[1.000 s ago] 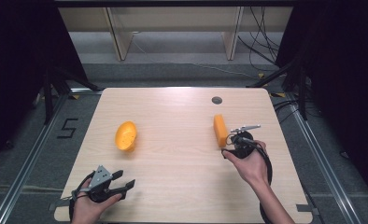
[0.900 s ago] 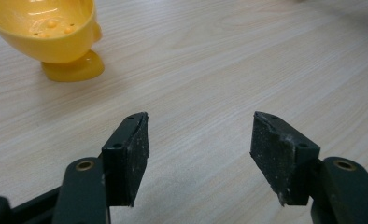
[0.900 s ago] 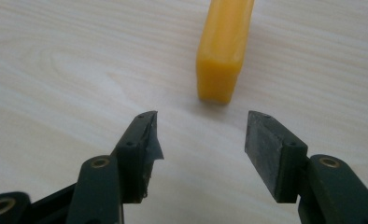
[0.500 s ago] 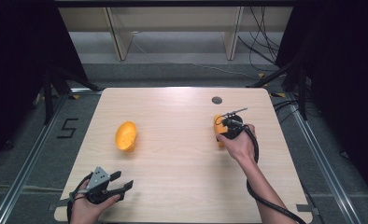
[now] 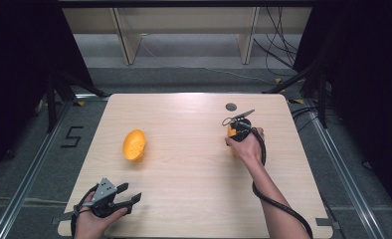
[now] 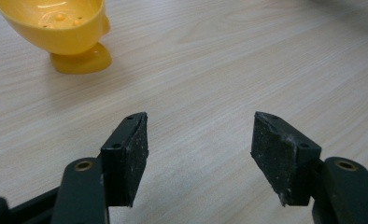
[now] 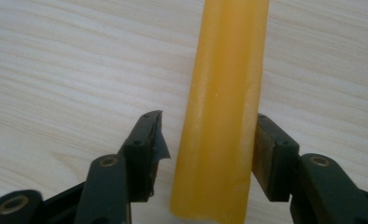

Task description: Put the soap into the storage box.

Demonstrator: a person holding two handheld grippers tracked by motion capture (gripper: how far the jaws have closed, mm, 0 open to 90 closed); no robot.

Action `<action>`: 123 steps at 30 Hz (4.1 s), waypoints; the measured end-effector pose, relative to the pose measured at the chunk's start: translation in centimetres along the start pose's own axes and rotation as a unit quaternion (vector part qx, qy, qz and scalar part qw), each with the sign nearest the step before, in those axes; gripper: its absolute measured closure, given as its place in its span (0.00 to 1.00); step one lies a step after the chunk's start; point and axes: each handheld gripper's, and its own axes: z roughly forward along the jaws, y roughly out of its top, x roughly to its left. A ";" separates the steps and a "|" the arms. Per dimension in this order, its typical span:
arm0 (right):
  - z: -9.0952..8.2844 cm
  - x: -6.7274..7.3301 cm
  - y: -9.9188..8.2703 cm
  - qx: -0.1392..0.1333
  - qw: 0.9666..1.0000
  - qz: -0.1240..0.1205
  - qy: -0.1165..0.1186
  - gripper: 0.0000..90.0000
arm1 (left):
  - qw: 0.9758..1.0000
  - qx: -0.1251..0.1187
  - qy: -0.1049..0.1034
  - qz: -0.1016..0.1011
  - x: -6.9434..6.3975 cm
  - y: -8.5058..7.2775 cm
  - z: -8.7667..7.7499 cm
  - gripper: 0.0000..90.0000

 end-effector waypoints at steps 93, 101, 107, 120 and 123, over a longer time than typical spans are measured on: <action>-8.0 11.0 -9.6 0.034 0.748 -0.606 0.268 0.68 | 0.943 -0.059 -0.279 0.173 -8.7 5.4 4.5 0.40; -7.9 11.6 -9.7 0.023 0.736 -0.619 0.274 0.68 | 0.941 -0.061 -0.288 0.168 -8.7 5.3 4.7 0.50; -7.8 12.2 -10.0 0.021 0.731 -0.624 0.277 0.68 | 0.937 -0.063 -0.300 0.171 -8.6 5.2 4.8 0.61; -7.9 12.4 -10.0 0.021 0.718 -0.628 0.298 0.66 | 0.934 -0.062 -0.304 0.180 -9.0 5.0 4.3 0.67; -8.1 12.0 -10.0 0.032 0.740 -0.602 0.300 0.54 | 0.940 -0.049 -0.292 0.172 -9.0 4.5 4.5 0.67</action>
